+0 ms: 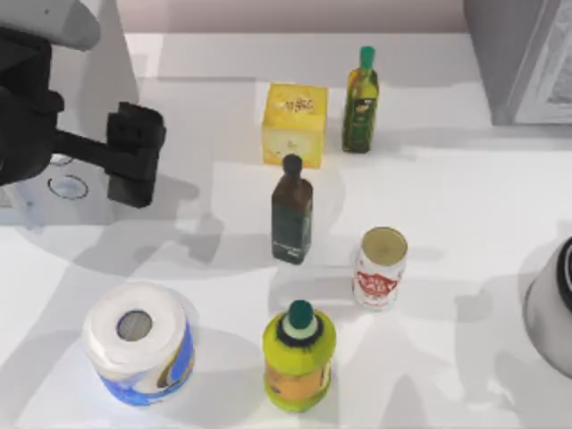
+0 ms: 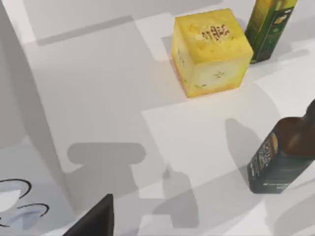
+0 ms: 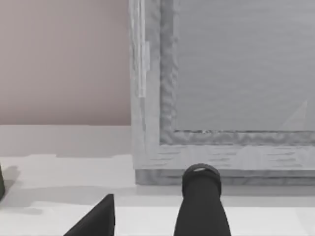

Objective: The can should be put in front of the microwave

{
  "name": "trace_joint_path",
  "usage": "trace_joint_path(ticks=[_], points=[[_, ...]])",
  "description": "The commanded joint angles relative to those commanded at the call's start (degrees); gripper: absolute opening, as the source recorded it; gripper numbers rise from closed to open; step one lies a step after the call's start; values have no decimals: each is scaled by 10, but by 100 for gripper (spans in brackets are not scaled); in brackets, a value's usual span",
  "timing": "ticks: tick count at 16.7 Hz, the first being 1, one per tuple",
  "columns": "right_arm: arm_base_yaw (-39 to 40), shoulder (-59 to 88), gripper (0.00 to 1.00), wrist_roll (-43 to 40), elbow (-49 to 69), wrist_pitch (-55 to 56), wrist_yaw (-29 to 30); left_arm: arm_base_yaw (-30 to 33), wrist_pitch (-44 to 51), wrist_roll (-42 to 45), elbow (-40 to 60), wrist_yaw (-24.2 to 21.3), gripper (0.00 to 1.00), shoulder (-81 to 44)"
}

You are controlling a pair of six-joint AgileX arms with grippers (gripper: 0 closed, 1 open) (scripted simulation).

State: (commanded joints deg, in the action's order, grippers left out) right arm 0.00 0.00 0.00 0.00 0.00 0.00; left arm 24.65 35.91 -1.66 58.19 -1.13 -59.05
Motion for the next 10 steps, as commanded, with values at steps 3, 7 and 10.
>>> trace_joint_path(ticks=[3,7,10], points=[[0,0,100,0,0,0,0,66,111,-5,174,-1,100,-177],[0,0,100,0,0,0,0,148,257,-10,403,-3,100,-405],[0,0,100,0,0,0,0,200,355,-14,559,-3,100,-557]])
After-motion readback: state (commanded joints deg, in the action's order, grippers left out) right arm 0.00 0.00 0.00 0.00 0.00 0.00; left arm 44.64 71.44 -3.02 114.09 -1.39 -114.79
